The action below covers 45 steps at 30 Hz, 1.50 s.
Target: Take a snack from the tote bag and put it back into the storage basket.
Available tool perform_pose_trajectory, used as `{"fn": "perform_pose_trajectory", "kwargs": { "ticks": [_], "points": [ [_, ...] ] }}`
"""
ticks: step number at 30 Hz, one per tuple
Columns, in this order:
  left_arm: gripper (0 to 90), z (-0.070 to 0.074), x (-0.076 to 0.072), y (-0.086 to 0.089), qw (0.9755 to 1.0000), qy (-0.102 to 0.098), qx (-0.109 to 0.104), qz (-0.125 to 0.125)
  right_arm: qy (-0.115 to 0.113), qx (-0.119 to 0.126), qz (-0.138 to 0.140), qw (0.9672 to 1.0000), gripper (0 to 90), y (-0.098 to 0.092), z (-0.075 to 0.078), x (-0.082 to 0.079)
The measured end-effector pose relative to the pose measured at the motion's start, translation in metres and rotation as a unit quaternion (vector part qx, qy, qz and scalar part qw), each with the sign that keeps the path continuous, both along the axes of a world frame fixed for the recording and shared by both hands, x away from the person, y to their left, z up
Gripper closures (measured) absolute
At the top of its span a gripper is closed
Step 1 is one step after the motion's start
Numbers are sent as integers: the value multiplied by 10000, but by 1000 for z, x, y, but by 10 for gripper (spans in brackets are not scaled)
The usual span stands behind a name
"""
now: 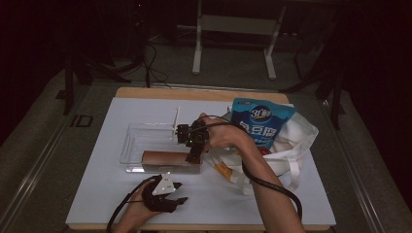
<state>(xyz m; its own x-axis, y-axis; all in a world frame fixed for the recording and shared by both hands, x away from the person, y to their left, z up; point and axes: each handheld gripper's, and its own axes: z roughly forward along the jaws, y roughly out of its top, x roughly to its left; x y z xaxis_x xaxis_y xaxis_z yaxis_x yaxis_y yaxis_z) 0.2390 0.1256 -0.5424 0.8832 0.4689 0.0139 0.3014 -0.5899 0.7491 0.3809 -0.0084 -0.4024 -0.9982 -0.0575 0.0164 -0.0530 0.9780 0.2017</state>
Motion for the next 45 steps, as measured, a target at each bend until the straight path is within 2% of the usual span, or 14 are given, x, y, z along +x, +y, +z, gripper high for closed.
{"fn": "perform_pose_trajectory", "kwargs": {
  "ticks": [4,10,14,20,24,30,45],
  "points": [
    [463,0,0,0,10000,4,-2,2,-34,185,-86,9998,463,-9,6,2],
    [462,0,0,0,10000,10,2,4,-134,328,-254,9991,514,-22,12,1],
    [462,0,0,0,10000,20,-15,9,-209,437,-209,9986,561,-28,17,0],
    [462,0,1,0,10000,23,-8,5,-177,441,-208,9987,623,-35,23,-3],
    [462,0,1,0,10000,22,-3,4,-274,518,-259,9979,637,-42,25,-3],
    [462,0,1,0,10000,23,-7,0,-305,634,-355,9969,695,-54,29,-1],
    [462,0,1,0,10000,38,-12,0,-430,665,-517,9955,670,-77,35,-2]
  ]
}}
